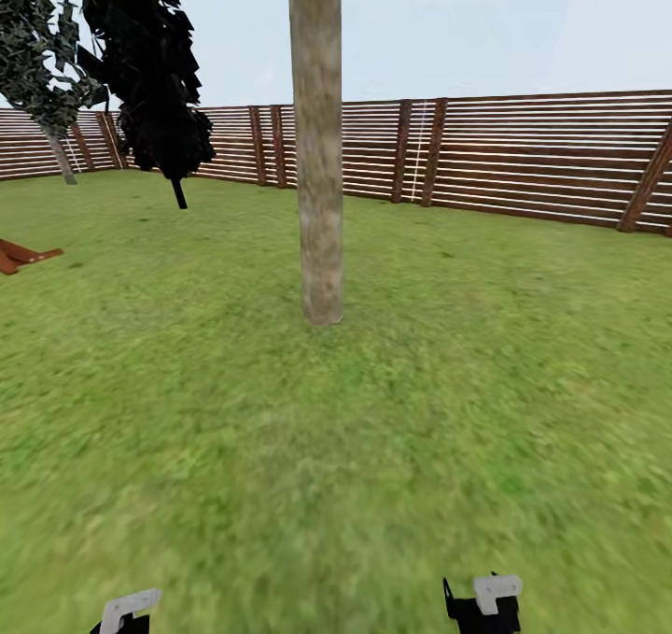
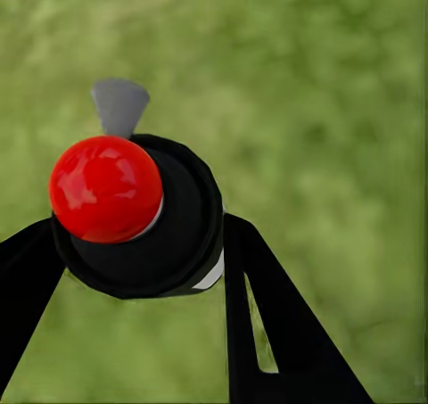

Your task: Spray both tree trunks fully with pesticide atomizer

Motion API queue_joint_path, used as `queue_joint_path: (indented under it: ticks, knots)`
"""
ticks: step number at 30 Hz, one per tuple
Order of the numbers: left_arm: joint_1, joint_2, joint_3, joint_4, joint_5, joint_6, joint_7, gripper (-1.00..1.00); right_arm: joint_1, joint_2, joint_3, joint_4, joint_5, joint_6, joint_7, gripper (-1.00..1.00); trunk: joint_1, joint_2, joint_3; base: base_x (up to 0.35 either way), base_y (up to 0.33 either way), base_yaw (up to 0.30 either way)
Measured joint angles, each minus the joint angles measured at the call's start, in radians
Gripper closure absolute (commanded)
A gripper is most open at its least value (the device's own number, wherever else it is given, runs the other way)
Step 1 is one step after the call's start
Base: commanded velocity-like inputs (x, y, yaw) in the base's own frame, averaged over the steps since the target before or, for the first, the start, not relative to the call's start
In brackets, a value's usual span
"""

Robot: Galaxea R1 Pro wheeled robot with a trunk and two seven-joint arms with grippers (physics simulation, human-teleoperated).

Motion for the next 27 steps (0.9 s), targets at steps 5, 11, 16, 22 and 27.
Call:
queue_joint_path:
  ticks: [5,11,16,22,27]
  knots:
    - [0.000,0.002,0.000,0.000,0.001,0.000,0.000,1.00,0.000,0.000,0.000,0.000,0.000,0.000,0.000,-1.00,0.000,0.000,0.000,0.339,0.000,0.000]
    - [0.000,0.001,0.000,0.000,0.000,0.001,0.000,1.00,0.000,-0.001,0.000,-0.001,0.000,-0.001,-0.001,-1.00,0.000,0.000,0.000,0.339,0.000,0.000]
    - [0.000,0.000,0.000,0.000,-0.001,0.000,0.000,1.00,0.000,-0.002,0.000,-0.003,0.000,-0.002,-0.001,-1.00,0.000,0.000,0.000,0.339,0.000,0.000]
    - [0.000,0.000,0.000,0.000,-0.002,0.000,0.000,1.00,0.000,-0.002,0.000,-0.003,0.000,-0.002,-0.001,-1.00,0.000,0.000,0.000,0.339,0.000,0.000]
    - [0.000,0.001,0.000,0.000,-0.001,0.001,0.000,1.00,0.000,-0.002,0.000,-0.003,0.000,-0.002,-0.001,-1.00,0.000,0.000,0.000,0.339,-0.016,0.000]
